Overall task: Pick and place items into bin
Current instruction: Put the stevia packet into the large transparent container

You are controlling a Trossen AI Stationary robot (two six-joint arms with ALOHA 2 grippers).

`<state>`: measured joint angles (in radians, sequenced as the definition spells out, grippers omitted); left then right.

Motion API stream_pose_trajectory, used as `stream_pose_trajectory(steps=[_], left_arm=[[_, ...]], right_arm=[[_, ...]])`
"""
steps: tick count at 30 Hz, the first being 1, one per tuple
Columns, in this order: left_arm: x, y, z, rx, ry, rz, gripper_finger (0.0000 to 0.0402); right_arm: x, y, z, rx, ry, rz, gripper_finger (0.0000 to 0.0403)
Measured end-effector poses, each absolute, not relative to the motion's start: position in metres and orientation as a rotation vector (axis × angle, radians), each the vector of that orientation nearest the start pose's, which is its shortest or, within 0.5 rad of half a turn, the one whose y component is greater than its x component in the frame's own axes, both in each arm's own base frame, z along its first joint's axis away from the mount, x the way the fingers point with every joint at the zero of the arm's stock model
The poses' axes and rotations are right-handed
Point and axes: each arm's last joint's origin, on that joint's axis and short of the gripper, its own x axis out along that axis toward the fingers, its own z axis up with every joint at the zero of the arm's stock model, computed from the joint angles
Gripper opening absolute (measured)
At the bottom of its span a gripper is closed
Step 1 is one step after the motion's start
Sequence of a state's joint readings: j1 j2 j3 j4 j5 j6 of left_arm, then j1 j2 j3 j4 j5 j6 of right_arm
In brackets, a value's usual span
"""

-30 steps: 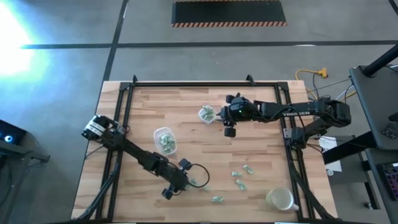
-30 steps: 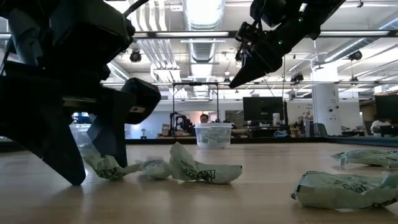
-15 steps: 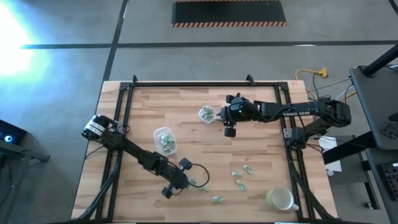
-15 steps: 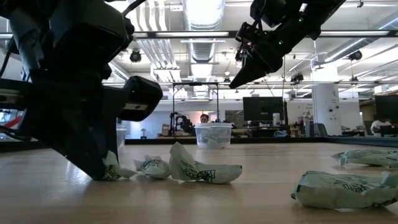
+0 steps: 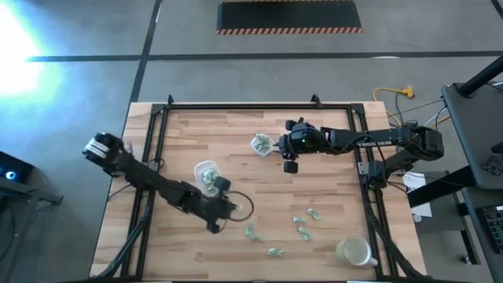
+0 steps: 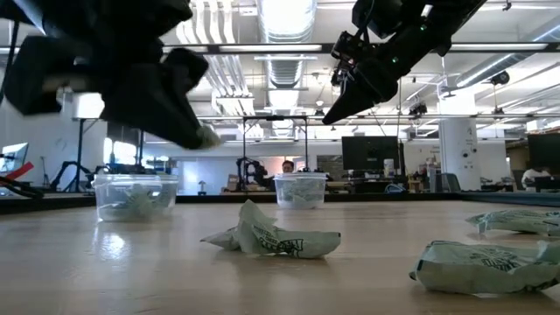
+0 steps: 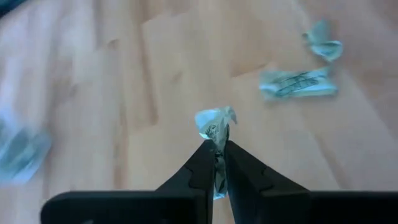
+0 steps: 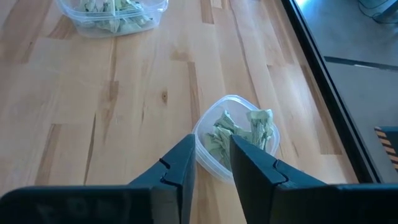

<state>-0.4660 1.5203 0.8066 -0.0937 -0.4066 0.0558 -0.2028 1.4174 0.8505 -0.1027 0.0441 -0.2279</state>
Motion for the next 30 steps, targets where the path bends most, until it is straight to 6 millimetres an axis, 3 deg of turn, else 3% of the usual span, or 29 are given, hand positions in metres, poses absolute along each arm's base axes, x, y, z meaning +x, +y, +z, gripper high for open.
stream_pose_trajectory(steps=[6,12,30], left_arm=[[0.239,-0.105,0.19,0.306,0.863,0.103,0.0015],[0.211,-0.088,0.177,0.287,0.977,0.295,0.0015],[0.202,-0.08,0.175,0.319,0.982,0.437,0.0016]], right_arm=[[0.288,-0.061,0.223,-0.165,0.692,-0.16,0.0082],[0.288,-0.061,0.224,-0.165,0.691,-0.16,0.0085],[0.288,-0.061,0.224,-0.165,0.689,-0.161,0.0078]])
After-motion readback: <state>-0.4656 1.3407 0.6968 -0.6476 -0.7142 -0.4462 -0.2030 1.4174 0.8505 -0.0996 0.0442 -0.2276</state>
